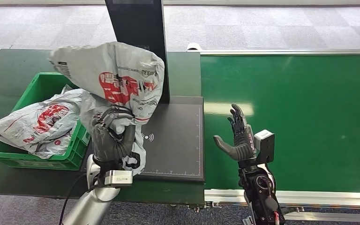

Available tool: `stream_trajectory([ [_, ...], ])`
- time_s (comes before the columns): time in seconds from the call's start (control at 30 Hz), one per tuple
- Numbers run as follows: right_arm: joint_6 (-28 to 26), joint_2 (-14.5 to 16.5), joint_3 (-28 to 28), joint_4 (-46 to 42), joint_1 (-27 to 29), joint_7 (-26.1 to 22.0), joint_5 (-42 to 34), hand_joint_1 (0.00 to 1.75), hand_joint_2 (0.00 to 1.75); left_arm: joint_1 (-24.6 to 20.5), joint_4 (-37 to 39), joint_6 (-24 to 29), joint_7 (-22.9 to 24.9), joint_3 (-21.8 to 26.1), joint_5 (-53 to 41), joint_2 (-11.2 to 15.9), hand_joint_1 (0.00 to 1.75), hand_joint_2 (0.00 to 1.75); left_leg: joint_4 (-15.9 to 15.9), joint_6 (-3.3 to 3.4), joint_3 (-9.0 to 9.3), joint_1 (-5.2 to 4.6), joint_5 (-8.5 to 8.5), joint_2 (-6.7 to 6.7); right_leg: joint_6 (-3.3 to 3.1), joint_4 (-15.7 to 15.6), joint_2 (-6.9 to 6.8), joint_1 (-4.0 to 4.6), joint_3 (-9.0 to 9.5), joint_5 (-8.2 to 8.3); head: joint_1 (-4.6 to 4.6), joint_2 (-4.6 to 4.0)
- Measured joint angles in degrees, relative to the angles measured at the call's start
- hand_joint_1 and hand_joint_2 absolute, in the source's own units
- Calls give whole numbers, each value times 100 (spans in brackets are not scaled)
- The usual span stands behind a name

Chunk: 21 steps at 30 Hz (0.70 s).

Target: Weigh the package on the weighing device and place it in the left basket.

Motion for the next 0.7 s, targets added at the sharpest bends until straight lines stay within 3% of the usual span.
stream_trajectory([
  [0.13,-12,2,8,8,4,-2,-10,0,175,104,-463,9,-1,342,-105,-69,175,175,0,0,0,1,0,0,0,0,0,1,-1,0,-1,0],
  [0.4,-25,8,14,15,7,-3,-15,0,175,218,-852,9,-1,581,-265,-138,175,175,0,0,-1,0,1,0,0,0,0,0,0,0,1,-1],
  [0.7,-165,-2,99,-7,228,-60,-133,0,175,178,-1720,9,-1,1721,-2390,-439,174,175,-1,-1,-1,2,0,1,-1,0,0,2,-5,-1,1,0],
])
